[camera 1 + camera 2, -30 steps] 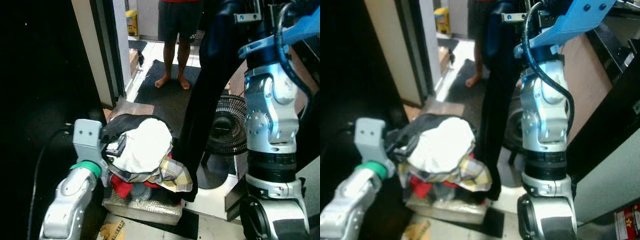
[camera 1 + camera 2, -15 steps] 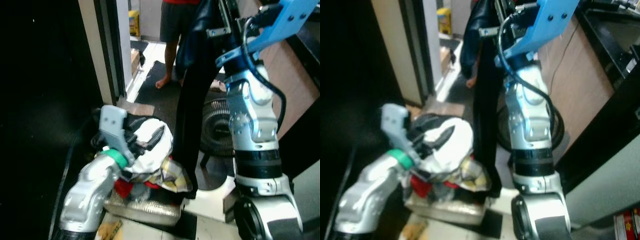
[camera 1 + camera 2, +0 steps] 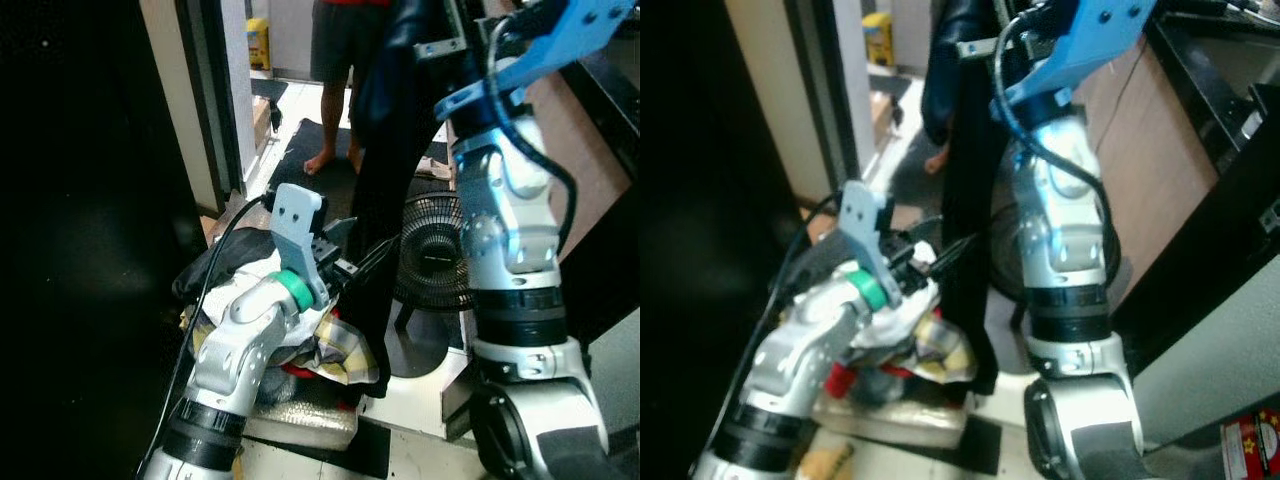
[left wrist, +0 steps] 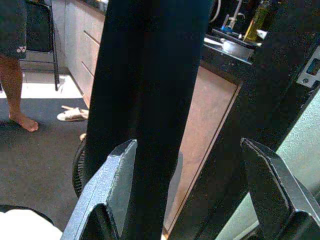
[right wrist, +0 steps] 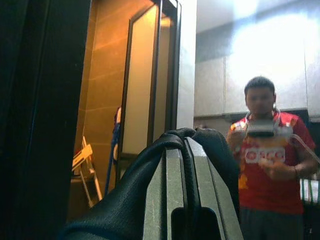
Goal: Clothes washing
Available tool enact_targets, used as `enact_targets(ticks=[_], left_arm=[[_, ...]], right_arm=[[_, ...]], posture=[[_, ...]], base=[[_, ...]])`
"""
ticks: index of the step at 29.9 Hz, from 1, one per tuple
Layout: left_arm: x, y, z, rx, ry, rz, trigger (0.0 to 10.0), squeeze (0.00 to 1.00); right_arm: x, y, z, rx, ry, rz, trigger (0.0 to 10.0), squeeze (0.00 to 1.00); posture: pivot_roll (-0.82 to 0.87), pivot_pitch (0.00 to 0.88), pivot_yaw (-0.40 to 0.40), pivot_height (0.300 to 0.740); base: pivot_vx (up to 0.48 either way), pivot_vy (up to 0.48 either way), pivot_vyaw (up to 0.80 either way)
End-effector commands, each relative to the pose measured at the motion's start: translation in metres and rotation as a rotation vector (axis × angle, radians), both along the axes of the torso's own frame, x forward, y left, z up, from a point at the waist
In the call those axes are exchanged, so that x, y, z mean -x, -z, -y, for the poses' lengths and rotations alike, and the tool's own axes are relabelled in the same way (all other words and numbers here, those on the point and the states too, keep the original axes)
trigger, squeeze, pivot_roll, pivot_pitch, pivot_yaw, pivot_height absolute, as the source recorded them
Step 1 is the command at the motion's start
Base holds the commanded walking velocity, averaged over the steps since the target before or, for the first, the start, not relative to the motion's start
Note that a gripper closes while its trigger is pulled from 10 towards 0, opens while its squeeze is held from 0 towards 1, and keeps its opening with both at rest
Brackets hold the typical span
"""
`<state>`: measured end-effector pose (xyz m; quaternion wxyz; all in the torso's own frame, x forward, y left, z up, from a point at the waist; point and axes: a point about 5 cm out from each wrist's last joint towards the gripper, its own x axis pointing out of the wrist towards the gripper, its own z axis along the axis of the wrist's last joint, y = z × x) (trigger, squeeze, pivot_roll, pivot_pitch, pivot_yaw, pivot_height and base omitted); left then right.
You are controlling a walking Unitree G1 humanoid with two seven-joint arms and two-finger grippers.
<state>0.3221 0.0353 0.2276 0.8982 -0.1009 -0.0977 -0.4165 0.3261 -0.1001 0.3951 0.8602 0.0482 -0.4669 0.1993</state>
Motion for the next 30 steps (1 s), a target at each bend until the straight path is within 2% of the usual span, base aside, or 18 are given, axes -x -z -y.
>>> enact_targets(ticks=[1, 6, 13, 16, 17, 19, 21, 24, 26, 30], left_arm=[[-0.003, 0.005, 0.002, -0.017, 0.004, -0.013, 10.0, 0.0], [-0.013, 0.004, 0.012, -0.021, 0.034, -0.012, 10.0, 0.0], [-0.014, 0.004, 0.023, -0.034, 0.1, -0.004, 10.0, 0.0], [-0.007, -0.001, 0.038, -0.128, 0.158, 0.111, 10.0, 0.0], [-0.007, -0.001, 0.038, -0.128, 0.158, 0.111, 10.0, 0.0], [0.0, -0.003, 0.044, -0.183, 0.165, 0.188, 10.0, 0.0], [0.002, -0.003, 0.045, -0.197, 0.167, 0.212, 10.0, 0.0], [0.013, -0.004, 0.048, -0.226, 0.199, 0.275, 10.0, 0.0], [0.013, -0.004, 0.048, -0.226, 0.199, 0.275, 10.0, 0.0], [0.029, -0.015, 0.044, -0.215, 0.244, 0.333, 10.0, 0.0]], right_arm=[[0.004, -0.003, -0.004, 0.004, -0.017, 0.033, 10.0, 0.0], [0.003, -0.005, -0.006, 0.009, -0.034, 0.029, 10.0, 0.0], [0.002, -0.003, -0.006, 0.028, -0.037, 0.023, 10.0, 0.0], [0.002, 0.001, -0.005, 0.045, -0.028, 0.013, 10.0, 0.0], [0.002, 0.001, -0.005, 0.045, -0.028, 0.013, 10.0, 0.0], [0.004, 0.002, -0.004, 0.049, -0.022, 0.011, 10.0, 0.0], [0.004, 0.003, -0.003, 0.049, -0.02, 0.011, 10.0, 0.0], [0.004, 0.005, -0.001, 0.047, -0.014, 0.005, 10.0, 0.0], [0.004, 0.005, -0.001, 0.047, -0.014, 0.005, 10.0, 0.0], [0.003, 0.006, -0.001, 0.046, -0.019, 0.001, 10.0, 0.0]], posture=[[0.02, 0.115, 0.026, 0.74], [0.01, 0.129, 0.023, 0.74], [-0.01, 0.136, 0.026, 0.74], [-0.03, 0.148, 0.035, 0.74], [-0.03, 0.148, 0.035, 0.74], [-0.03, 0.152, 0.038, 0.74], [-0.03, 0.152, 0.038, 0.74], [-0.02, 0.155, 0.037, 0.74], [-0.02, 0.155, 0.037, 0.74], [-0.01, 0.155, 0.033, 0.74]], base=[[0.0, 0.0, 0.0], [0.0, 0.0, 0.0], [0.0, 0.0, 0.0], [0.0, 0.0, 0.0], [0.0, 0.0, 0.0], [0.0, 0.0, 0.0], [0.0, 0.0, 0.0], [0.0, 0.0, 0.0], [0.0, 0.0, 0.0], [0.0, 0.0, 0.0]])
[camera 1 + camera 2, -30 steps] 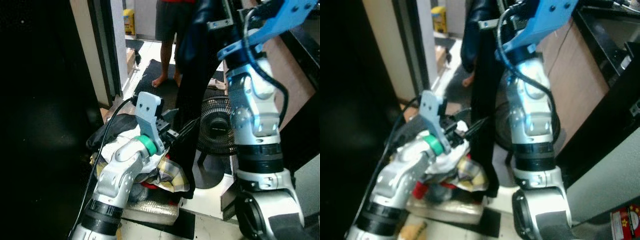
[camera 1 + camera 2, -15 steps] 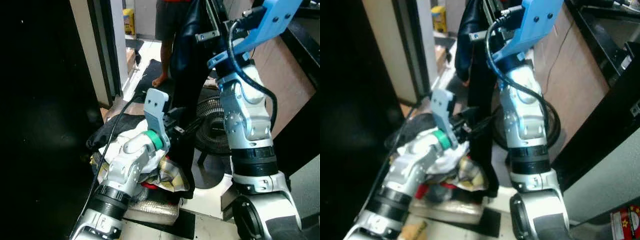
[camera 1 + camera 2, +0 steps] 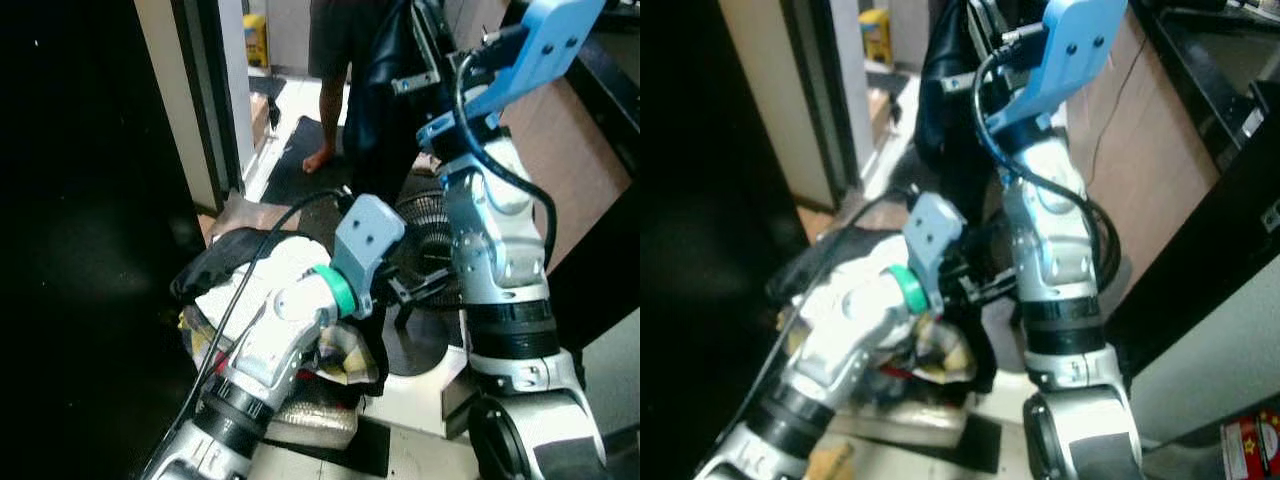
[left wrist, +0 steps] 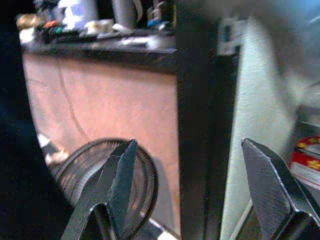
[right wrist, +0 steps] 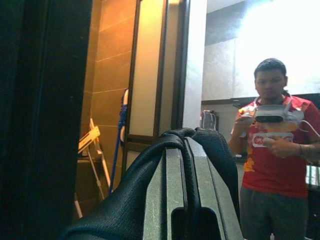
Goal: Clothes washing
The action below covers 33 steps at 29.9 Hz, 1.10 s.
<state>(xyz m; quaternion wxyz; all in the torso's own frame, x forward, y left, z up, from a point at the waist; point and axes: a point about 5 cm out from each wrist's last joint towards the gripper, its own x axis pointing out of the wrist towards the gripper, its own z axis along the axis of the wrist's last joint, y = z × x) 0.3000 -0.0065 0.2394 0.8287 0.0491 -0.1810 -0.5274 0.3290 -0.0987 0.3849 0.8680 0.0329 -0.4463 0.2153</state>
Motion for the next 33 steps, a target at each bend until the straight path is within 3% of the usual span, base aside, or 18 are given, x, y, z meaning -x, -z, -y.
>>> enact_targets(ticks=[1, 5, 10, 14, 15, 18, 20, 21, 23, 26, 29, 33], left_arm=[[0.009, -0.005, 0.0, -0.005, 0.029, 0.03, 10.0, 0.0], [0.009, -0.008, -0.013, 0.018, -0.016, 0.035, 10.0, 0.0], [-0.018, 0.011, -0.058, 0.002, -0.237, -0.047, 10.0, 0.0], [-0.029, 0.017, -0.076, 0.0, -0.336, -0.075, 10.0, 0.0], [-0.036, 0.019, -0.089, 0.009, -0.42, -0.094, 10.0, 0.0], [-0.048, 0.02, -0.121, 0.087, -0.607, -0.169, 10.0, 0.0], [-0.049, 0.02, -0.127, 0.114, -0.643, -0.187, 10.0, 0.0], [-0.049, 0.021, -0.137, 0.195, -0.708, -0.257, 10.0, 0.0], [-0.043, 0.022, -0.14, 0.235, -0.728, -0.283, 10.0, 0.0], [-0.037, 0.021, -0.138, 0.242, -0.725, -0.279, 10.0, 0.0], [-0.022, 0.013, -0.13, 0.245, -0.7, -0.239, 10.0, 0.0], [-0.016, 0.008, -0.126, 0.248, -0.692, -0.219, 10.0, 0.0]], right_arm=[[0.006, -0.004, 0.0, -0.004, -0.01, 0.035, 10.0, 0.0], [0.006, -0.003, -0.002, -0.004, -0.016, 0.031, 10.0, 0.0], [0.004, -0.001, -0.001, -0.004, -0.015, 0.023, 10.0, 0.0], [0.003, 0.001, -0.001, -0.001, -0.014, 0.017, 10.0, 0.0], [0.002, 0.002, -0.001, 0.0, -0.014, 0.01, 10.0, 0.0], [-0.003, 0.011, -0.002, 0.01, -0.005, -0.023, 10.0, 0.0], [-0.004, 0.014, -0.002, 0.012, -0.001, -0.034, 10.0, 0.0], [-0.009, 0.026, 0.001, 0.027, 0.027, -0.078, 10.0, 0.0], [-0.016, 0.043, 0.007, 0.047, 0.092, -0.146, 10.0, 0.0], [-0.018, 0.05, 0.012, 0.037, 0.112, -0.176, 10.0, 0.0], [-0.02, 0.063, 0.026, 0.019, 0.166, -0.228, 10.0, 0.0], [-0.02, 0.069, 0.031, 0.017, 0.187, -0.243, 10.0, 0.0]], posture=[[-0.01, 0.154, 0.031, 0.74], [0.0, 0.153, 0.032, 0.74], [0.0, 0.153, 0.023, 0.74], [0.01, 0.151, 0.02, 0.74], [0.01, 0.15, 0.018, 0.74], [0.01, 0.148, 0.014, 0.74], [0.01, 0.148, 0.014, 0.74], [0.01, 0.146, 0.011, 0.74], [0.02, 0.143, 0.008, 0.74], [0.03, 0.141, 0.005, 0.74], [0.03, 0.135, 0.005, 0.74], [0.04, 0.132, 0.006, 0.74]], base=[[0.0, 0.0, 0.0], [0.0, 0.0, 0.0], [0.0, 0.0, 0.0], [0.0, 0.0, 0.0], [0.0, 0.0, 0.0], [0.0, 0.0, 0.0], [0.0, 0.0, 0.0], [0.0, 0.0, 0.0], [0.0, 0.0, 0.0], [0.0, 0.0, 0.0], [0.0, 0.0, 0.0], [0.0, 0.0, 0.0]])
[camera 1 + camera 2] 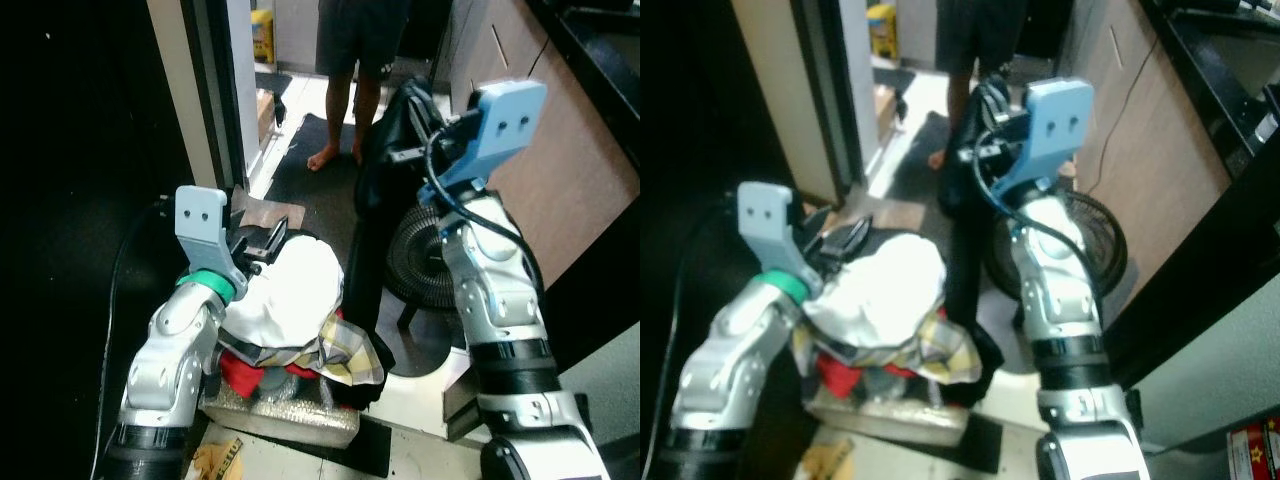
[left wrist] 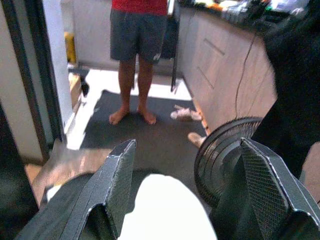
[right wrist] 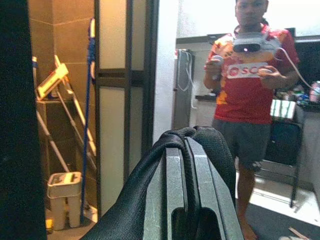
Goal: Clothes washing
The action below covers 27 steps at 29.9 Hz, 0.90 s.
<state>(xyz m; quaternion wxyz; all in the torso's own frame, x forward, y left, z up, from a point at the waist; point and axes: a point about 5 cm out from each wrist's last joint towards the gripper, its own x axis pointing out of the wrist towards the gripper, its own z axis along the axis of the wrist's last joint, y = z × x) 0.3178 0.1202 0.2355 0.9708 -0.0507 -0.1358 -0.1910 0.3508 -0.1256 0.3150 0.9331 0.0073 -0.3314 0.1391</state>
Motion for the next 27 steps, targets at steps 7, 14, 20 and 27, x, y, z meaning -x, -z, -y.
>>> enact_targets(ticks=[7, 14, 20, 27], left_arm=[[0.004, -0.004, 0.007, -0.016, 0.009, -0.003, 10.0, 0.0], [0.008, -0.004, 0.007, -0.036, 0.001, -0.005, 10.0, 0.0], [0.007, -0.004, 0.012, -0.045, -0.001, -0.006, 10.0, 0.0], [0.005, -0.004, 0.017, -0.064, 0.008, -0.002, 10.0, 0.0]], right_arm=[[0.003, 0.006, 0.004, -0.012, 0.023, -0.002, 10.0, 0.0], [0.009, 0.022, -0.002, 0.041, -0.008, -0.027, 10.0, 0.0], [0.01, 0.03, -0.002, 0.04, -0.001, -0.052, 10.0, 0.0], [0.01, 0.033, -0.002, 0.04, 0.003, -0.06, 10.0, 0.0]], posture=[[0.04, 0.116, 0.011, 0.74], [0.04, 0.118, 0.016, 0.74], [0.03, 0.12, 0.018, 0.74], [0.03, 0.122, 0.023, 0.74]], base=[[0.0, 0.0, 0.0], [0.0, 0.0, 0.0], [0.0, 0.0, 0.0], [0.0, 0.0, 0.0]])
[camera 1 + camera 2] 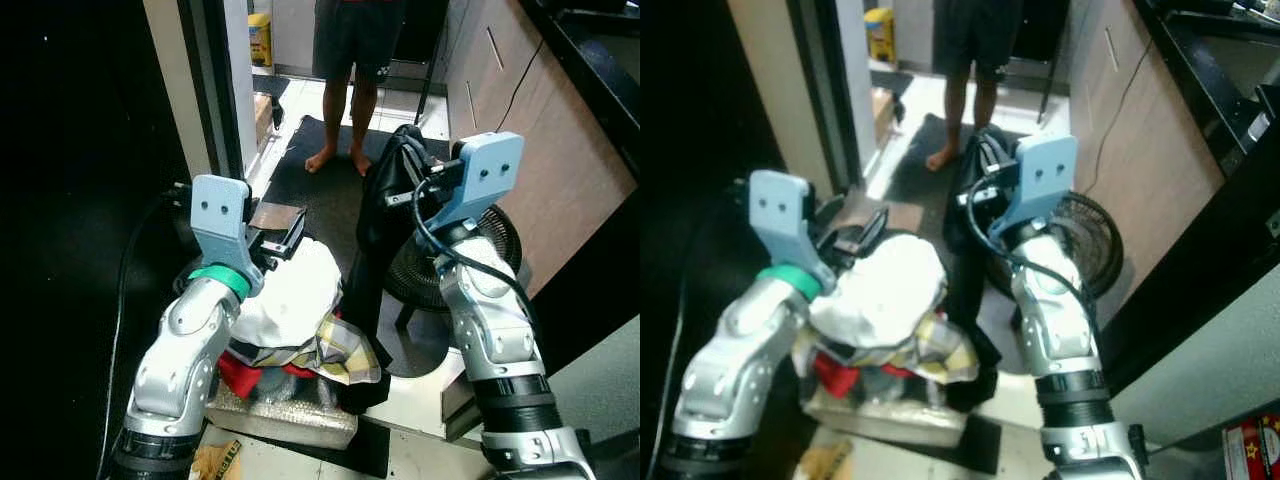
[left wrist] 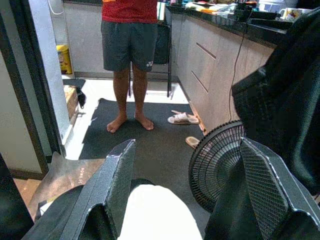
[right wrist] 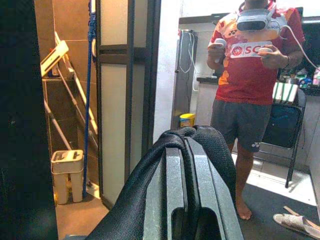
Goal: Clothes washing
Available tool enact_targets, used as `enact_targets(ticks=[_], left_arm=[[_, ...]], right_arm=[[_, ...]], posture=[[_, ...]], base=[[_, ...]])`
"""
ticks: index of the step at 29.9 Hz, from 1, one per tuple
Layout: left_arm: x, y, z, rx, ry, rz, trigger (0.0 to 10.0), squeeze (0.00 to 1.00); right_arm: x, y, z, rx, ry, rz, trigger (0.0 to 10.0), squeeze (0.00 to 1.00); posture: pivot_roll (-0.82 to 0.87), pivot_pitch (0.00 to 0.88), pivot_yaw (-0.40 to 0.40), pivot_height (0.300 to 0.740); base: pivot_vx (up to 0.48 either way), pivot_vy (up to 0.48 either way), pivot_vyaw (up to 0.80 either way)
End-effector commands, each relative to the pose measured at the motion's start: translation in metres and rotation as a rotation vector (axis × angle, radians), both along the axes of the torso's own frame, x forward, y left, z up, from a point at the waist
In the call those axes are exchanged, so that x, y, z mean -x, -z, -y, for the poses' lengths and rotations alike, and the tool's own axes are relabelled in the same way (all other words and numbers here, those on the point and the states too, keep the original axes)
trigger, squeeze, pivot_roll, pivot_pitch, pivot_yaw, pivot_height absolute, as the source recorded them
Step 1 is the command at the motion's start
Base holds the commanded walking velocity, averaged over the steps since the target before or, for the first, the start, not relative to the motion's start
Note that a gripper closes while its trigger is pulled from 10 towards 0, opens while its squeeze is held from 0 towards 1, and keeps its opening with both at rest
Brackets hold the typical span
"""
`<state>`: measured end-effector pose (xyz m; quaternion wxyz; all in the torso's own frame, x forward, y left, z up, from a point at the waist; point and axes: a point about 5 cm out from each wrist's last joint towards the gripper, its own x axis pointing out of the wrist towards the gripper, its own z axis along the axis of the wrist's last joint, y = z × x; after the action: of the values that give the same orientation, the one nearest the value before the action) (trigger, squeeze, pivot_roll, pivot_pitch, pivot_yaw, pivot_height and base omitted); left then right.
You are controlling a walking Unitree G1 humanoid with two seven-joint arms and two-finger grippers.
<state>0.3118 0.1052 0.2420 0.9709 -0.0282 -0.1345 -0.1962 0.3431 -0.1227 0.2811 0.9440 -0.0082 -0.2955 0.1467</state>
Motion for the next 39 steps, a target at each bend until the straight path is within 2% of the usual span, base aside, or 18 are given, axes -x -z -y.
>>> enact_targets(ticks=[1, 5, 7, 11, 14, 16, 17, 18, 21, 22, 23, 25, 26, 28, 30, 34, 35, 39], left_arm=[[0.0, 0.003, 0.002, -0.021, 0.004, -0.01, 10.0, 0.0], [0.0, 0.005, 0.002, -0.025, 0.003, -0.014, 10.0, 0.0], [-0.001, 0.007, 0.001, -0.031, -0.003, -0.023, 10.0, 0.0], [-0.001, 0.007, 0.001, -0.032, -0.004, -0.027, 10.0, 0.0], [-0.002, 0.008, 0.003, -0.031, -0.001, -0.029, 10.0, 0.0], [-0.002, 0.009, 0.004, -0.031, -0.003, -0.03, 10.0, 0.0], [-0.002, 0.009, 0.004, -0.031, -0.003, -0.03, 10.0, 0.0], [-0.002, 0.009, 0.004, -0.03, -0.007, -0.032, 10.0, 0.0], [-0.001, 0.01, 0.002, -0.031, -0.017, -0.033, 10.0, 0.0], [-0.001, 0.012, 0.0, -0.03, -0.032, -0.037, 10.0, 0.0], [-0.001, 0.012, 0.0, -0.03, -0.032, -0.037, 10.0, 0.0], [0.0, 0.015, -0.004, -0.031, -0.053, -0.048, 10.0, 0.0], [0.0, 0.015, -0.004, -0.031, -0.053, -0.048, 10.0, 0.0], [0.001, 0.019, -0.005, -0.032, -0.064, -0.057, 10.0, 0.0], [0.003, 0.021, -0.005, -0.03, -0.07, -0.064, 10.0, 0.0], [0.004, 0.023, -0.005, -0.028, -0.074, -0.07, 10.0, 0.0], [0.004, 0.024, -0.004, -0.028, -0.075, -0.074, 10.0, 0.0], [0.005, 0.026, -0.004, -0.028, -0.079, -0.079, 10.0, 0.0]], right_arm=[[0.003, 0.0, 0.002, -0.01, 0.01, 0.007, 10.0, 0.0], [0.002, -0.001, 0.009, -0.041, 0.036, 0.001, 10.0, 0.0], [-0.003, -0.019, 0.019, -0.055, 0.074, 0.049, 10.0, 0.0], [-0.005, -0.037, 0.012, -0.03, 0.059, 0.113, 10.0, 0.0], [-0.006, -0.063, 0.0, -0.03, 0.03, 0.197, 10.0, 0.0], [-0.005, -0.091, -0.018, -0.044, -0.037, 0.275, 10.0, 0.0], [-0.005, -0.091, -0.018, -0.044, -0.037, 0.275, 10.0, 0.0], [-0.005, -0.1, -0.028, -0.048, -0.075, 0.296, 10.0, 0.0], [-0.006, -0.103, -0.041, -0.049, -0.115, 0.296, 10.0, 0.0], [-0.009, -0.103, -0.055, -0.046, -0.154, 0.284, 10.0, 0.0], [-0.009, -0.103, -0.055, -0.046, -0.154, 0.284, 10.0, 0.0], [-0.012, -0.106, -0.081, -0.052, -0.228, 0.262, 10.0, 0.0], [-0.012, -0.106, -0.081, -0.052, -0.228, 0.262, 10.0, 0.0], [-0.008, -0.128, -0.111, -0.062, -0.308, 0.283, 10.0, 0.0], [0.0, -0.152, -0.127, -0.098, -0.358, 0.319, 10.0, 0.0], [0.01, -0.178, -0.132, -0.195, -0.42, 0.354, 10.0, 0.0], [0.022, -0.197, -0.135, -0.24, -0.458, 0.408, 10.0, 0.0], [0.037, -0.21, -0.148, -0.257, -0.531, 0.463, 10.0, 0.0]], posture=[[0.03, 0.122, 0.023, 0.74], [0.03, 0.125, 0.024, 0.74], [0.02, 0.128, 0.025, 0.74], [0.02, 0.128, 0.026, 0.74], [0.03, 0.124, 0.021, 0.74], [0.04, 0.122, 0.011, 0.74], [0.04, 0.122, 0.011, 0.74], [0.05, 0.121, 0.004, 0.74], [0.06, 0.123, -0.006, 0.74], [0.06, 0.127, -0.012, 0.74], [0.06, 0.127, -0.012, 0.74], [0.07, 0.129, -0.021, 0.74], [0.07, 0.129, -0.021, 0.74], [0.08, 0.132, -0.032, 0.74], [0.09, 0.136, -0.04, 0.74], [0.09, 0.136, -0.046, 0.74], [0.1, 0.134, -0.049, 0.74], [0.1, 0.132, -0.053, 0.74]], base=[[0.0, 0.0, 0.0], [0.0, 0.0, 0.0], [0.0, 0.0, 0.0], [0.0, 0.0, 0.0], [0.0, 0.0, 0.0], [0.0, 0.0, 0.0], [0.0, 0.0, 0.0], [0.0, 0.0, 0.0], [0.0, 0.0, 0.0], [0.0, 0.0, 0.0], [0.0, 0.0, 0.0], [0.0, 0.0, 0.0], [0.0, 0.0, 0.0], [0.0, 0.0, 0.0], [0.0, 0.0, 0.0], [0.0, 0.0, 0.0], [0.0, 0.0, 0.0], [0.0, 0.0, 0.0]])
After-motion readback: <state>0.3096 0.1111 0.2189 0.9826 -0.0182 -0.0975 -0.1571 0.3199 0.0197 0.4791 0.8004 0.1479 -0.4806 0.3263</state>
